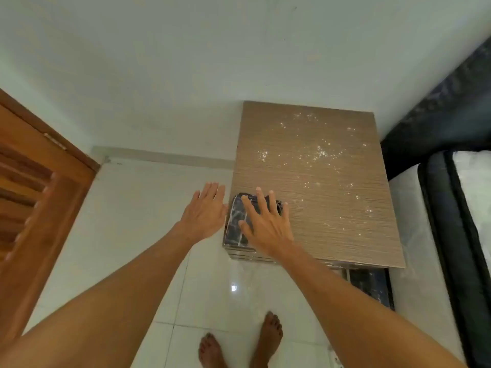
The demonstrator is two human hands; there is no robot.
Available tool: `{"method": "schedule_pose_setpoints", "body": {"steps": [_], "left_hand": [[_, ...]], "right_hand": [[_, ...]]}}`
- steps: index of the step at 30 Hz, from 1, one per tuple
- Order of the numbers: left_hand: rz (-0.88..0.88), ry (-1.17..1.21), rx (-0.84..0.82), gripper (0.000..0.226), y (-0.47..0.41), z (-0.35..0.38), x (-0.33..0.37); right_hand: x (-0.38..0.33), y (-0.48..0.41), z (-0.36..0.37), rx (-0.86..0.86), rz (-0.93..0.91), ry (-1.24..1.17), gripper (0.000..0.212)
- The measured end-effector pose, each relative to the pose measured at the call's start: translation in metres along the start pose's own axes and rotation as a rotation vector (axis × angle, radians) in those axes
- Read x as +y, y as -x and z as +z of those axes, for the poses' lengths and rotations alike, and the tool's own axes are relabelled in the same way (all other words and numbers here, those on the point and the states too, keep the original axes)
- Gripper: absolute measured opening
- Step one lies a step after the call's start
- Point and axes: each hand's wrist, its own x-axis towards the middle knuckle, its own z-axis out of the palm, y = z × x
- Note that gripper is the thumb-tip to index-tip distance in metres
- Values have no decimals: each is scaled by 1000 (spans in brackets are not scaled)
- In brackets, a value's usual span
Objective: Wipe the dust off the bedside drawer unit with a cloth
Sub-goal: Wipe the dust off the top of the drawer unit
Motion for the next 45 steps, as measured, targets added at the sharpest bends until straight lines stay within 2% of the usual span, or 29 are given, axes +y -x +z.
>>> {"method": "schedule_pose_setpoints", "body": {"steps": [6, 9, 11, 16, 20, 23, 26, 28, 31, 34, 39, 45], "left_hand": [[45, -1, -48, 56, -16, 42, -17], [52, 49, -37, 56, -18, 54, -21], [80, 71, -49, 58, -17, 60, -21], [121, 57, -68, 61, -18, 60, -20], [144, 15, -67, 57, -25, 59, -22], [152, 9, -64, 50, -30, 53, -20], [158, 15, -35, 43, -39, 43, -14], [154, 20, -23, 42, -46, 38, -9], [148, 28, -9, 42, -61, 35, 0], [118, 52, 4, 42, -79, 33, 5], [16, 121, 17, 54, -109, 34, 12], [-53, 176, 65, 57, -145, 31, 14]], "right_hand": [[-5, -10, 39, -74, 21, 49, 95], [-5, 0, 49, -27, 14, 128, 112], [-3, 8, 57, 6, -6, 163, 114], [0, 19, 65, 58, -30, 191, 92], [2, 28, 58, -52, -69, 227, 84], [5, 37, 47, -54, -122, 191, 80], [16, 34, 30, 49, -108, 73, 78], [21, 24, 6, 127, -90, -43, 67], [35, -4, -23, 206, -7, -216, 44], [59, -46, -47, 306, 82, -283, 32], [99, -123, -92, 478, 90, -241, 33], [131, -212, -120, 455, -4, -48, 37]]}}
